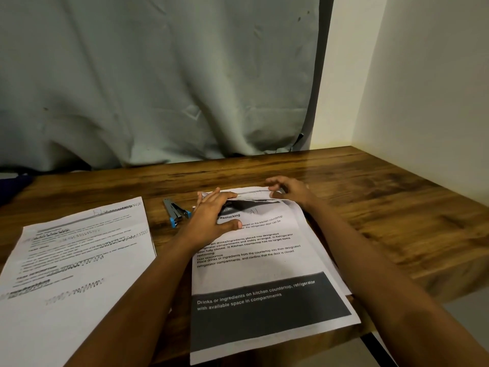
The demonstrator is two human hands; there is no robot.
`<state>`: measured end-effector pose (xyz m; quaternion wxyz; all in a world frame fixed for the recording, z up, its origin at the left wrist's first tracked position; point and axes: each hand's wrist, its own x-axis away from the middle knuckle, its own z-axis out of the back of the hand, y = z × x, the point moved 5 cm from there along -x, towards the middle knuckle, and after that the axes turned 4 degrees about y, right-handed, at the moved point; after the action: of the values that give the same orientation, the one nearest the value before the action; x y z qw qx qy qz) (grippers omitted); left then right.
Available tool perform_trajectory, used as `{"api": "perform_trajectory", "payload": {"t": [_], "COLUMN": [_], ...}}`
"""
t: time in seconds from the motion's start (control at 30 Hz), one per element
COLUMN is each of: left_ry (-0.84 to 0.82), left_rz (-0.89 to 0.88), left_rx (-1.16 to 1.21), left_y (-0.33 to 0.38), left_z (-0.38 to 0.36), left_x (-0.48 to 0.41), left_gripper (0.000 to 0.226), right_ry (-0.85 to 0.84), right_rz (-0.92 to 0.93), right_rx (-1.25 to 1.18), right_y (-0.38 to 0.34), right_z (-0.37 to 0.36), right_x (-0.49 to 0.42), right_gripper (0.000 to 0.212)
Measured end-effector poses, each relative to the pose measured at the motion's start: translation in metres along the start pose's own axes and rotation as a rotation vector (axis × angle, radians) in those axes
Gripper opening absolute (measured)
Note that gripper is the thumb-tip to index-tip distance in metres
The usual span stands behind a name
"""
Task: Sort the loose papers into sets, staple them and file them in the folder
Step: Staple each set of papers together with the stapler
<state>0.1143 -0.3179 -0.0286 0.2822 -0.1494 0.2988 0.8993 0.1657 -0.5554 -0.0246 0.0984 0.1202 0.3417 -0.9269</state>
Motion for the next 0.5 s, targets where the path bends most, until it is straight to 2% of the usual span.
{"api": "perform_trajectory", "payload": {"t": [0.1, 0.17, 0.37, 0.43, 0.5], "left_ry": [0.0, -0.004, 0.002, 0.007, 0.005], "left_rz": [0.001, 0.005, 0.001, -0.006, -0.008], "left_rx": [0.003, 0.007, 0.004, 0.012, 0.01], "left_y": [0.001, 0.001, 0.0, 0.0, 0.0], "left_z": [0.001, 0.001, 0.0, 0.0, 0.0], "left_x": [0.0, 0.0, 0.0, 0.0, 0.0], "left_gripper": [0.068, 0.068, 0.067, 0.068, 0.07], "right_ry": [0.038, 0.034, 0.045, 0.07, 0.106], "right_rz": [0.013, 0.032, -0.014, -0.067, -0.126], "right_rx": [0.076, 0.03, -0.391, -0.49, -0.558], "right_y": [-0.006, -0.008, -0.018, -0.016, -0.011], "right_z": [0.002, 0.002, 0.008, 0.009, 0.011], "right_x": [0.0, 0.002, 0.015, 0.015, 0.016], "right_gripper": [0.041, 0.039, 0.031, 0.037, 0.053]}}
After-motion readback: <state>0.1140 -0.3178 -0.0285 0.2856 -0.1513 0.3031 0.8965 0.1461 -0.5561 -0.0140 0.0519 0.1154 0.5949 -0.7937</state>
